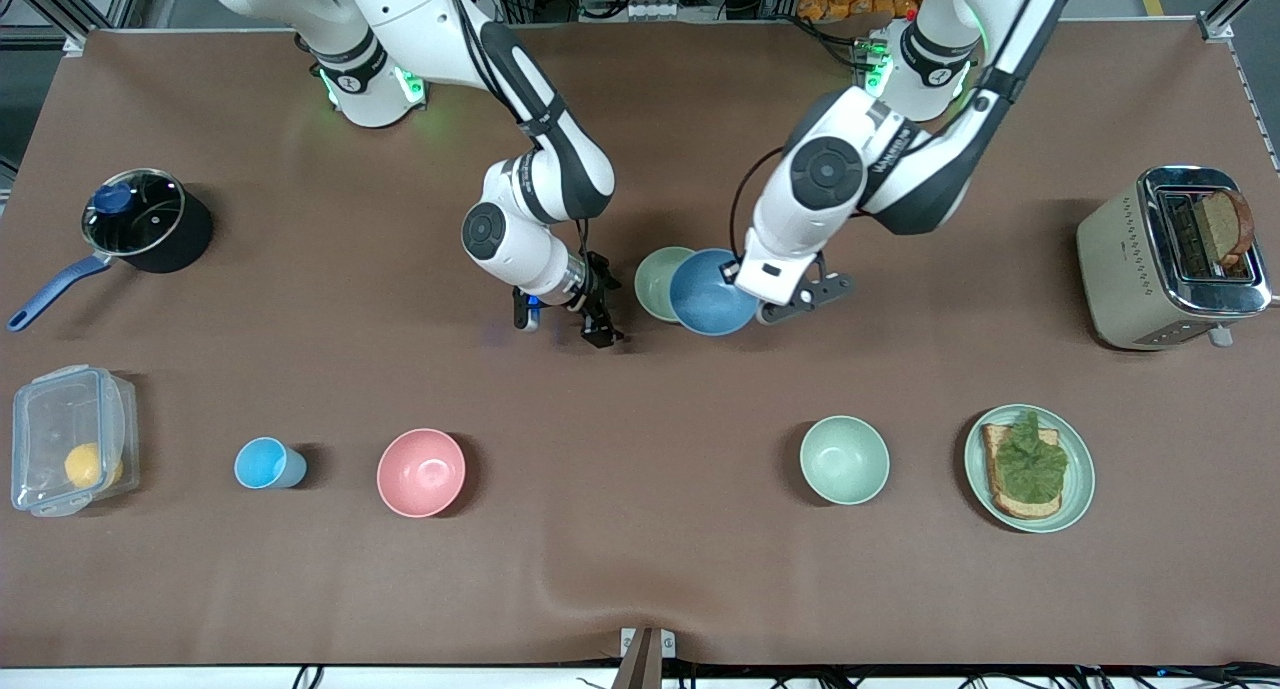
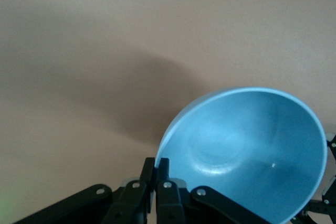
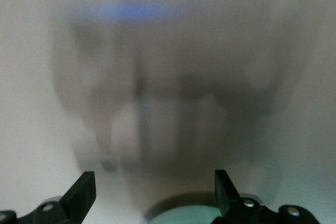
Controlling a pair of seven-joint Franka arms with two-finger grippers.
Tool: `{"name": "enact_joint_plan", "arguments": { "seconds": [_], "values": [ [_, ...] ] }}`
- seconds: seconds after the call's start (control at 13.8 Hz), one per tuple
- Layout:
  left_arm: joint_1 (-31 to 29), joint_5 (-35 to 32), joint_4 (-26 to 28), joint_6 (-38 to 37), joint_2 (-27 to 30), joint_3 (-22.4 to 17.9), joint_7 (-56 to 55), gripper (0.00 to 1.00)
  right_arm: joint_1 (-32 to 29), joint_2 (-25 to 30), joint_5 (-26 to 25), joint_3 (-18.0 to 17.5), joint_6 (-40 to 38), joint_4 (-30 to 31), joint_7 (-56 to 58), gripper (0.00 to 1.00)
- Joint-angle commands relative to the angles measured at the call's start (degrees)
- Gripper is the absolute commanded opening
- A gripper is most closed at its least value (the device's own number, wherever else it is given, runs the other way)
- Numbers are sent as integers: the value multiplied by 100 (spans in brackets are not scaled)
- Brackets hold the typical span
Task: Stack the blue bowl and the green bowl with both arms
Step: 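Lower the blue bowl into the green bowl with the left gripper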
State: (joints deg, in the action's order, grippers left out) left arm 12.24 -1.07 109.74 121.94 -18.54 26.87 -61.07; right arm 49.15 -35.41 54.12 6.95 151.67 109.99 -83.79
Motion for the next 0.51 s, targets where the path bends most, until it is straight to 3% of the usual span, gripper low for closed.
{"name": "enact_joint_plan", "arguments": {
  "seconds": [0.0, 0.43],
  "values": [
    [225, 116, 239, 505, -106, 11, -439, 0, -11, -36, 187, -19, 73, -31, 82, 100],
    [516, 116, 547, 875, -221, 20, -801, 0, 60, -45, 442, -19, 73, -39, 126, 100]
  ]
}}
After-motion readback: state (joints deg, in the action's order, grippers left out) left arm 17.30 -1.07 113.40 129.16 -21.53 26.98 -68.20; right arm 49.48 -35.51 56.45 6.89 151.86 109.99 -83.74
